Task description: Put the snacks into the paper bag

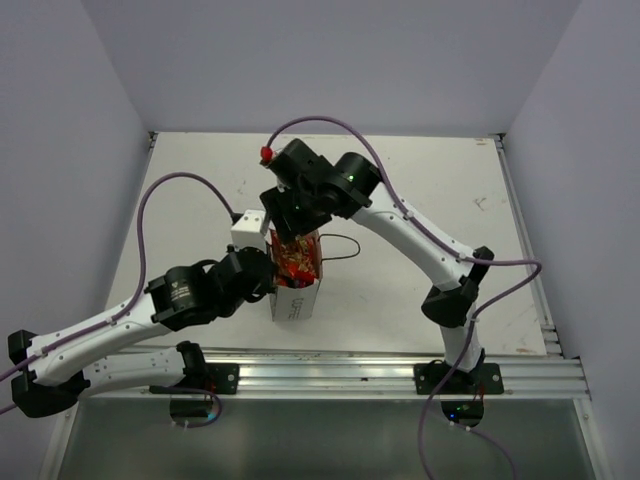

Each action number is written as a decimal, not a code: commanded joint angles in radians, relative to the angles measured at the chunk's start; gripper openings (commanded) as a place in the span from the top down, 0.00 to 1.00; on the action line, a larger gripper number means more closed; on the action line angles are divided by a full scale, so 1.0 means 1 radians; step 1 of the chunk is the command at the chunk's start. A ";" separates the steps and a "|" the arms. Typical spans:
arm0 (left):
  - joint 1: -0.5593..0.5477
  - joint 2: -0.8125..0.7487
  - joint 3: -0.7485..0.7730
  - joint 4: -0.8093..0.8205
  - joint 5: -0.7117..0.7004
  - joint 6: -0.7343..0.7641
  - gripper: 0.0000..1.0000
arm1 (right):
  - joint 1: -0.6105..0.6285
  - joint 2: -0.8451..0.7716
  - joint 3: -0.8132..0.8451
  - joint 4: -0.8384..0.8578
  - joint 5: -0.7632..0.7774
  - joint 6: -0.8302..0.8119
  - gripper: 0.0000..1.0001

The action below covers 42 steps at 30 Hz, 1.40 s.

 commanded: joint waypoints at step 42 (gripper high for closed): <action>-0.001 -0.010 0.008 -0.058 -0.084 0.002 1.00 | -0.735 0.217 -0.615 0.562 0.245 -0.156 0.43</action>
